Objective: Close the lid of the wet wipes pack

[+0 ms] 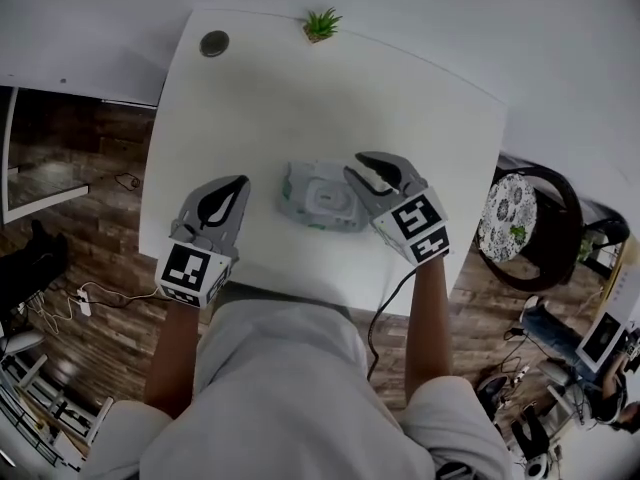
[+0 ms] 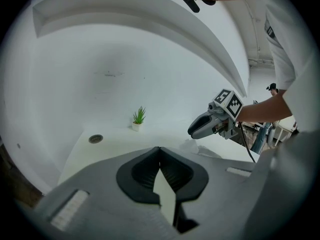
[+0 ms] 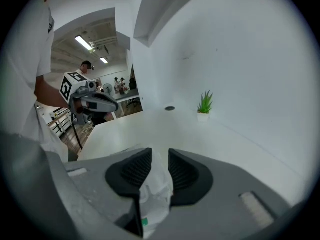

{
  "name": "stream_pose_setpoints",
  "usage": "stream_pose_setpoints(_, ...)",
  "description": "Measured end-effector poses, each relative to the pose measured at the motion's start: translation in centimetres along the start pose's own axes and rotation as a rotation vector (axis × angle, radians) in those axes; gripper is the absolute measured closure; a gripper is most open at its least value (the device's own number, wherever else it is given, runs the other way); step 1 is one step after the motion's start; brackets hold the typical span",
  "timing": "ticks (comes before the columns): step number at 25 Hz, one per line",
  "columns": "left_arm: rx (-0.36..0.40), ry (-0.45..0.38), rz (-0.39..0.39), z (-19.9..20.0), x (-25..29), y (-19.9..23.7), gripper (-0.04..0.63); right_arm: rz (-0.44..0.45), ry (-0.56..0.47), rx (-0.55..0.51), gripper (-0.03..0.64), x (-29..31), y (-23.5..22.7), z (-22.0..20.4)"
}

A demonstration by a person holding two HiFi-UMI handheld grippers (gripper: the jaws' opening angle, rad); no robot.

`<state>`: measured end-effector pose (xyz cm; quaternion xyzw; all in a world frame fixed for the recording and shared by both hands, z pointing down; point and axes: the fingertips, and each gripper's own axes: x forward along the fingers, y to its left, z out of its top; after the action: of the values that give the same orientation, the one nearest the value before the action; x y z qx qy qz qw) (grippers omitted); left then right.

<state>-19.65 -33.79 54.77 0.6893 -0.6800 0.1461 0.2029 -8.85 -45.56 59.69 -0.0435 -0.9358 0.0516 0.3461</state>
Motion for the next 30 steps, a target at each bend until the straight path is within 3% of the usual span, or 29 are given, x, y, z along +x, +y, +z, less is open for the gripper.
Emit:
stream_pose_setpoints(11, -0.008, 0.009, -0.014, -0.2, 1.2, -0.1, 0.597, 0.100, 0.088, -0.054, 0.506, 2.1, 0.7, -1.1)
stream_pose_setpoints(30, 0.010, -0.012, -0.021, -0.6, -1.9, -2.7, 0.597, 0.139, 0.095, -0.057, 0.506, -0.2, 6.8, -2.4)
